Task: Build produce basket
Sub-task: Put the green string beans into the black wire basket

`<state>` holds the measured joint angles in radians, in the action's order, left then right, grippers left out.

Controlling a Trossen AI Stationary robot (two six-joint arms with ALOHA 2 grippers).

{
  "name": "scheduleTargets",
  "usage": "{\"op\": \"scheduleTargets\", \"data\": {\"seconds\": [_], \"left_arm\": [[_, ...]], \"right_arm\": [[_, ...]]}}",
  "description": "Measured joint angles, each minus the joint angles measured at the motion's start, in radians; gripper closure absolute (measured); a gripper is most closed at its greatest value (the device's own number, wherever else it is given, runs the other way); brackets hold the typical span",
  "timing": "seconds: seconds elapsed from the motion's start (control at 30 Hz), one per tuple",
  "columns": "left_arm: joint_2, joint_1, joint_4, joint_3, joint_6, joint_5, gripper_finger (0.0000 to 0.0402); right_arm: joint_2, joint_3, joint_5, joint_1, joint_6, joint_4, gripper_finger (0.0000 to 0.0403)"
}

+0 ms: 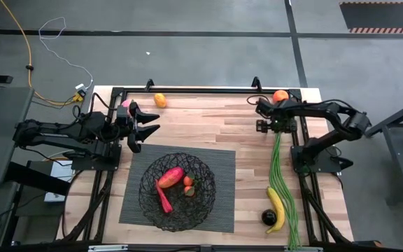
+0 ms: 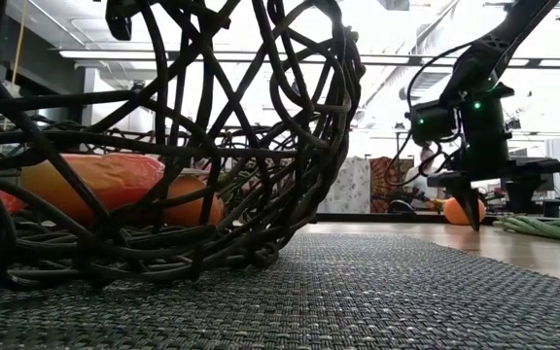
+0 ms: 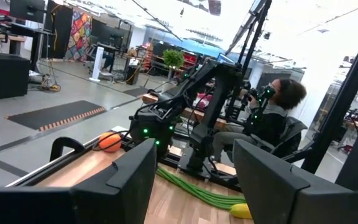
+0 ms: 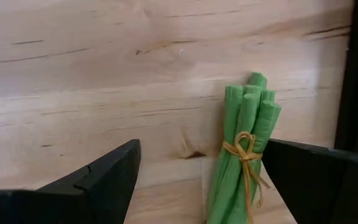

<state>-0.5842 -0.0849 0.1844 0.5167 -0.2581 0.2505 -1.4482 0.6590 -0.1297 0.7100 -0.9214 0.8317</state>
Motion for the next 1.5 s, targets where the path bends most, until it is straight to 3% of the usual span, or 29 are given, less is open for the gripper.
{"op": "scheduleTargets", "data": {"seconds": [0.2,1.03,1.27,1.5], "left_arm": [[0.000,0.000,0.000,0.000,0.000,0.000,0.0197],[0.000,0.000,0.000,0.000,0.000,0.041,0.0197],[0.000,0.000,0.000,0.000,0.000,0.052,0.0197],[0.000,0.000,0.000,0.000,0.000,0.052,0.0197]], "right_arm": [[0.000,-0.002,0.050,0.029,0.082,-0.037,0.0106],[-0.002,-0.003,0.075,0.028,0.187,-0.079,0.0342],[0.024,-0.007,0.068,0.021,0.234,-0.067,0.0358],[0.198,-0.007,0.077,0.001,0.273,-0.067,0.0357]]}}
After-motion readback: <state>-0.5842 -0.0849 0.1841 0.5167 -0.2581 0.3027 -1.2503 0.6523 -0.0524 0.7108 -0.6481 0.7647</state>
